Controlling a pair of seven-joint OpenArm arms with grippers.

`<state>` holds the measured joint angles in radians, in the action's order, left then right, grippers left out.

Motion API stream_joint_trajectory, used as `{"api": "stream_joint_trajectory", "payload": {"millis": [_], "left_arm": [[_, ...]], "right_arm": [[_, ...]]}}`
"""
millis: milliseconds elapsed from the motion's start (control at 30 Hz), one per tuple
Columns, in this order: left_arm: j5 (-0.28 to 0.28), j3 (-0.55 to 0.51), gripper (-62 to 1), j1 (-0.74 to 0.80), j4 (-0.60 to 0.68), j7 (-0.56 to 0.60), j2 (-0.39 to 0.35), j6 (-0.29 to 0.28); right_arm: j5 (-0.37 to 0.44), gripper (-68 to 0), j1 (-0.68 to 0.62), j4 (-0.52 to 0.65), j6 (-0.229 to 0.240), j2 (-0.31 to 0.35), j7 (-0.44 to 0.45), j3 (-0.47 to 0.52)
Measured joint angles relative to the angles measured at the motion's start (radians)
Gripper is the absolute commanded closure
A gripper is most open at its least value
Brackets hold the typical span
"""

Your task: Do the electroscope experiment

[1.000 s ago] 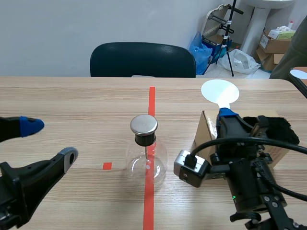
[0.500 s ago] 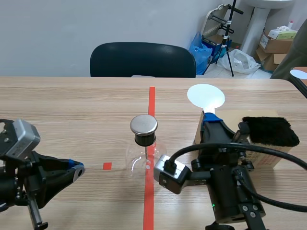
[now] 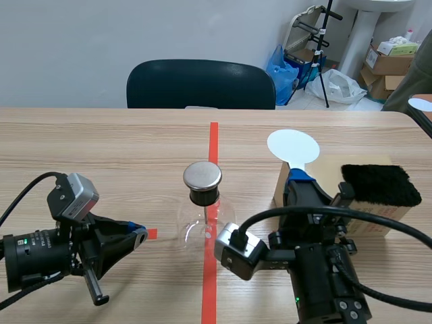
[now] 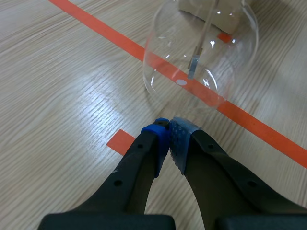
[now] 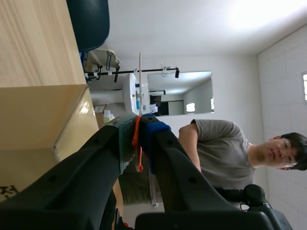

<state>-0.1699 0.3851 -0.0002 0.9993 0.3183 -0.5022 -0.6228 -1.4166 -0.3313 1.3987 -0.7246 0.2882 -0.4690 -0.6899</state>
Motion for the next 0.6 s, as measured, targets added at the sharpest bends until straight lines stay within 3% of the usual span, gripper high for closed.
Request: {"api": "stream_joint_trajectory", "payload": {"millis": [233,600], "left_arm": [[0.098,0.001,-3.2,-0.018,-0.006,0.024,0.019,-0.024],[0.126,0.067,-3.2,-0.014,-0.005,0.04,0.017,-0.022]], "right_arm": [[0.003,-1.1,-0.022,0.018,0.003,0.0,0.037,-0.006],[-0.035,-1.1,-0.062,0.045,0.003,-0.002,0.079,-0.006]]}}
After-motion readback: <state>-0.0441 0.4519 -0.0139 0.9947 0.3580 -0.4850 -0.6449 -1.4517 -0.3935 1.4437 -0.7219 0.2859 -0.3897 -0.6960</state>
